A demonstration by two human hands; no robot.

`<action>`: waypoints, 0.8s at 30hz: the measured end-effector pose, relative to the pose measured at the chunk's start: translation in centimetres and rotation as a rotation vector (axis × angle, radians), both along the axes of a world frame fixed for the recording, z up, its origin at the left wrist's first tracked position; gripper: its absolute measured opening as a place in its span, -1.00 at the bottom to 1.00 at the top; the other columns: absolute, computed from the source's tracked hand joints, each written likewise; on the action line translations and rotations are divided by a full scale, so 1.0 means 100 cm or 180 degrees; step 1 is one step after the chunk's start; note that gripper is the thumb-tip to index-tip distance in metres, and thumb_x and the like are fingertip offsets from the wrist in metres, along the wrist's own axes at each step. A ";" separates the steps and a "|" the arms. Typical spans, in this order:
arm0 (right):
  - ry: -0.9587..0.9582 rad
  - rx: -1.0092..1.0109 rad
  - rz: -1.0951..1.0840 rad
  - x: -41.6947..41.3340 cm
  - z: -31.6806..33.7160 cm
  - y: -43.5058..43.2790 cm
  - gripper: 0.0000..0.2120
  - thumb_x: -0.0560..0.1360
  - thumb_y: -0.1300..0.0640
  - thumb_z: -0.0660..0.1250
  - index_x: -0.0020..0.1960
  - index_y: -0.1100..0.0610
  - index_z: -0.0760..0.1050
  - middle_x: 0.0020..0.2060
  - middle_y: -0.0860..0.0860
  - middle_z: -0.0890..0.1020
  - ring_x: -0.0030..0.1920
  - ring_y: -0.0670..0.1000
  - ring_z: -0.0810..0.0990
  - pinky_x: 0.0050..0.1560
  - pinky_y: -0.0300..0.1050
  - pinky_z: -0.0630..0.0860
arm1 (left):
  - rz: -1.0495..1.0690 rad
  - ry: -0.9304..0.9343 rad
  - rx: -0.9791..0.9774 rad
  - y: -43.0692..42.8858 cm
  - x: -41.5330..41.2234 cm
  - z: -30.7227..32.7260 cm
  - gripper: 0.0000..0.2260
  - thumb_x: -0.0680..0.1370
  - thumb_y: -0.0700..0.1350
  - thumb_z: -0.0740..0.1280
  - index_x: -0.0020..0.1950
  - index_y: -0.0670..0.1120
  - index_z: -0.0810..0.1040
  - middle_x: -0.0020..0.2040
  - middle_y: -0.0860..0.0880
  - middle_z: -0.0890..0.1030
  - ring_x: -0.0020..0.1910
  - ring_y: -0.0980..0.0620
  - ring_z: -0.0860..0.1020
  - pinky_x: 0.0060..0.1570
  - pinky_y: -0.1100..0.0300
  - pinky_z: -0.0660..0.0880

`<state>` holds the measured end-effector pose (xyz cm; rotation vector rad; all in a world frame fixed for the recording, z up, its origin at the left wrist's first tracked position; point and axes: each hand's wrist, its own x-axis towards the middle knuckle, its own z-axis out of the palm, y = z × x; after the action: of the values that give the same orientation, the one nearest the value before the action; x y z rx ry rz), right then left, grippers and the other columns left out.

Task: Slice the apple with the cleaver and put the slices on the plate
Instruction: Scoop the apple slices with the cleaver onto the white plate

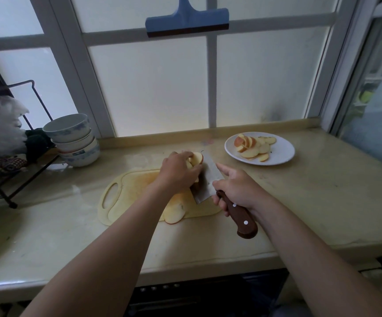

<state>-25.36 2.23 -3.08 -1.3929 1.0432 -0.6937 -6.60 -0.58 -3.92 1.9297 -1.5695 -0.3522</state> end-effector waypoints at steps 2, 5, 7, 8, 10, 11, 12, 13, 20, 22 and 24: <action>-0.0007 -0.0012 -0.0004 0.000 -0.001 0.000 -0.33 0.68 0.28 0.20 0.69 -0.11 0.10 -0.40 0.13 0.58 -0.53 -0.03 0.48 -0.51 -0.16 0.47 | -0.0013 -0.0006 0.0005 -0.001 0.000 -0.001 -0.49 0.54 0.16 0.37 0.45 0.03 0.46 0.27 -0.10 0.47 0.24 -0.16 0.46 0.26 -0.14 0.48; -0.0039 -0.0021 -0.0024 -0.003 0.001 -0.002 -0.34 0.68 0.28 0.19 0.68 -0.11 0.11 -0.40 0.14 0.57 -0.53 -0.03 0.48 -0.51 -0.15 0.47 | -0.0037 -0.0021 -0.0001 -0.005 -0.001 0.000 -0.49 0.53 0.17 0.36 0.45 0.04 0.45 0.27 -0.09 0.47 0.23 -0.16 0.47 0.23 -0.14 0.51; -0.0077 -0.0006 -0.0055 -0.006 0.003 -0.005 -0.34 0.68 0.28 0.20 0.69 -0.10 0.10 -0.40 0.14 0.57 -0.53 -0.03 0.48 -0.51 -0.15 0.47 | -0.0050 -0.0050 -0.0018 -0.010 -0.005 0.003 -0.48 0.53 0.18 0.36 0.45 0.04 0.46 0.27 -0.08 0.47 0.23 -0.17 0.47 0.23 -0.13 0.51; -0.0091 0.0002 -0.0074 -0.008 0.003 -0.007 -0.33 0.68 0.28 0.20 0.69 -0.09 0.09 -0.40 0.13 0.58 -0.53 -0.03 0.48 -0.51 -0.15 0.47 | -0.0051 -0.0059 -0.0023 -0.013 -0.007 0.004 -0.48 0.52 0.18 0.36 0.45 0.05 0.46 0.26 -0.08 0.48 0.22 -0.17 0.48 0.22 -0.14 0.52; -0.0111 0.0015 -0.0118 -0.012 0.004 -0.012 -0.33 0.68 0.27 0.21 0.69 -0.09 0.08 -0.42 0.13 0.58 -0.53 -0.03 0.49 -0.50 -0.14 0.48 | -0.0075 -0.0046 -0.0012 -0.018 -0.013 0.008 -0.46 0.49 0.21 0.36 0.44 0.06 0.47 0.24 -0.07 0.49 0.18 -0.19 0.52 0.17 -0.16 0.55; -0.0116 0.0014 -0.0136 -0.015 0.004 -0.014 -0.32 0.68 0.27 0.21 0.70 -0.09 0.08 -0.42 0.12 0.59 -0.52 -0.03 0.49 -0.50 -0.14 0.48 | -0.0104 -0.0035 0.0003 -0.020 -0.016 0.009 -0.45 0.48 0.23 0.36 0.43 0.07 0.47 0.23 -0.07 0.51 0.15 -0.21 0.55 0.13 -0.18 0.57; -0.0120 0.0009 -0.0154 -0.018 0.005 -0.017 -0.32 0.68 0.27 0.21 0.70 -0.09 0.08 -0.42 0.13 0.59 -0.52 -0.03 0.49 -0.50 -0.14 0.48 | -0.0138 -0.0038 0.0024 -0.023 -0.020 0.010 -0.44 0.46 0.24 0.36 0.42 0.07 0.47 0.20 -0.08 0.53 0.12 -0.22 0.57 0.10 -0.20 0.59; -0.0130 0.0003 -0.0172 -0.022 0.005 -0.019 -0.32 0.68 0.28 0.21 0.70 -0.10 0.08 -0.41 0.13 0.59 -0.52 -0.03 0.49 -0.51 -0.14 0.49 | -0.0169 -0.0048 0.0045 -0.026 -0.024 0.011 -0.43 0.45 0.26 0.35 0.42 0.07 0.47 0.16 -0.09 0.56 0.10 -0.23 0.58 0.08 -0.21 0.60; -0.0203 -0.0024 -0.0279 -0.050 0.006 -0.038 -0.33 0.67 0.28 0.22 0.69 -0.10 0.13 -0.40 0.11 0.61 -0.52 -0.04 0.50 -0.50 -0.14 0.50 | -0.0307 -0.0157 0.0033 -0.052 -0.050 0.014 -0.40 0.38 0.31 0.35 0.37 0.11 0.49 0.12 -0.08 0.61 0.02 -0.23 0.63 0.00 -0.22 0.63; -0.0225 -0.0057 -0.0321 -0.057 0.007 -0.047 -0.35 0.67 0.29 0.22 0.67 -0.10 0.17 -0.42 0.10 0.61 -0.52 -0.04 0.49 -0.51 -0.14 0.49 | -0.0352 -0.0232 -0.0013 -0.063 -0.058 0.019 -0.42 0.39 0.29 0.35 0.36 0.09 0.51 0.11 -0.09 0.62 -0.02 -0.22 0.64 -0.01 -0.21 0.63; -0.0274 -0.0070 -0.0389 -0.068 0.010 -0.055 -0.36 0.67 0.30 0.22 0.66 -0.12 0.21 -0.42 0.11 0.60 -0.53 -0.03 0.48 -0.51 -0.14 0.49 | -0.0436 -0.0241 -0.0057 -0.076 -0.070 0.024 -0.46 0.42 0.26 0.37 0.34 0.07 0.53 0.10 -0.08 0.63 -0.02 -0.19 0.64 -0.01 -0.18 0.63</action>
<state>-32.11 -3.32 -2.08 -1.3146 1.0615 -0.8497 -13.59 -8.14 -1.51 1.8462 -1.7532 -0.3243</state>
